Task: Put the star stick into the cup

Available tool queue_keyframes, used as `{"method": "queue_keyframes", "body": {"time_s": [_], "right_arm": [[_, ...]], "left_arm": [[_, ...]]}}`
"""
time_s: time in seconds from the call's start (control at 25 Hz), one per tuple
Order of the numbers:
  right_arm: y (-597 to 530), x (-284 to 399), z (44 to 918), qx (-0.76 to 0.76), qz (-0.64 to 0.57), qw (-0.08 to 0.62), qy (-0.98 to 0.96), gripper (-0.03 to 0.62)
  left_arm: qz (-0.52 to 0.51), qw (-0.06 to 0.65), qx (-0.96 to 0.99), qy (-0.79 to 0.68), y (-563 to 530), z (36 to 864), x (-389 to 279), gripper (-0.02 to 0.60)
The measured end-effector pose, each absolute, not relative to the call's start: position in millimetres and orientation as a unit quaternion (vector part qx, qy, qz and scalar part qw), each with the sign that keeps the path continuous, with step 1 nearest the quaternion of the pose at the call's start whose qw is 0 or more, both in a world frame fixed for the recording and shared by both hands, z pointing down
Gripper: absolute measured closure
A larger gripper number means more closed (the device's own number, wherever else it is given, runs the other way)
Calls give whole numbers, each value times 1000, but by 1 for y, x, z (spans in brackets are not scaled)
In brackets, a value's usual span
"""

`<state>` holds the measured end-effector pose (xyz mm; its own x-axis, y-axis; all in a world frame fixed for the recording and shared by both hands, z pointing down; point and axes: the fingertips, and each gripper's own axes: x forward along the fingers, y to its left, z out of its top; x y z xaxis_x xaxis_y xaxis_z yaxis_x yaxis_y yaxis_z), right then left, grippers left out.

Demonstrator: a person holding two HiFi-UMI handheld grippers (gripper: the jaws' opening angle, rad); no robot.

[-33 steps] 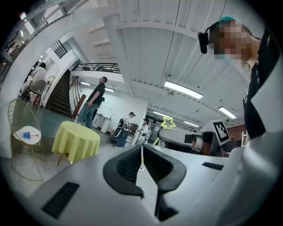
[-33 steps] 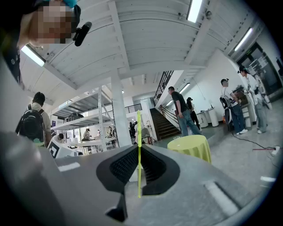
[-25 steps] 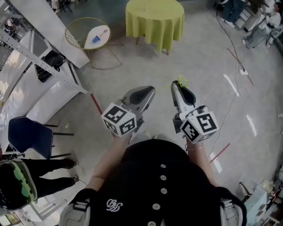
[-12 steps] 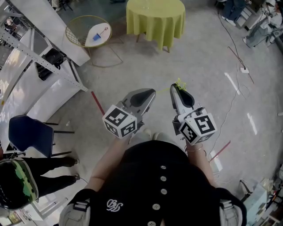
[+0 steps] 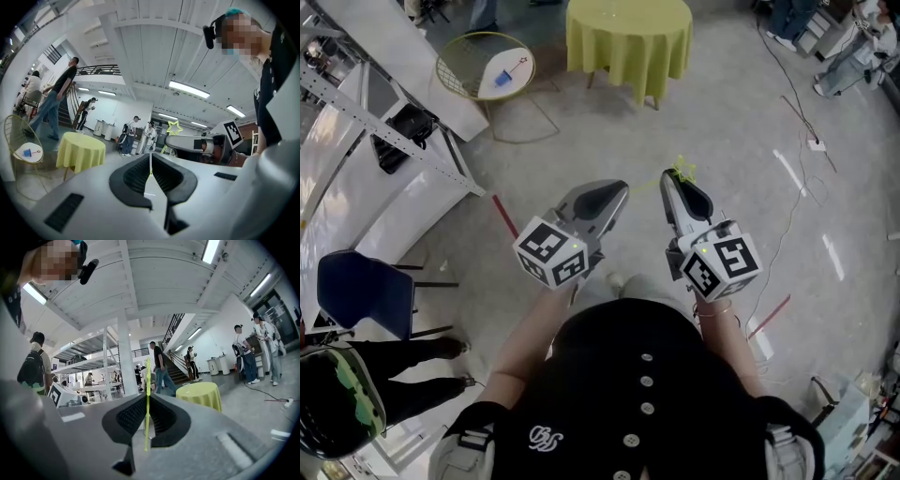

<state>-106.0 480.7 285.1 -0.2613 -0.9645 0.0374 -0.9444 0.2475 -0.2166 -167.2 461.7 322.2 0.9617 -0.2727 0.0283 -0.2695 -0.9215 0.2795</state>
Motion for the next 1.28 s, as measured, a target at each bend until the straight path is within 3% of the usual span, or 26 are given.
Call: {"method": "queue_keyframes", "body": {"time_s": [0.48,1.28], "right_arm": [[445,-85,296,-623,-115,46,773,579],[240,4,295,-561,-111,47,819,579]], "left_arm": [[-7,162,977,-139,426,330,-151,558],[-11,171,966,-193,223,333,-60,558]]}}
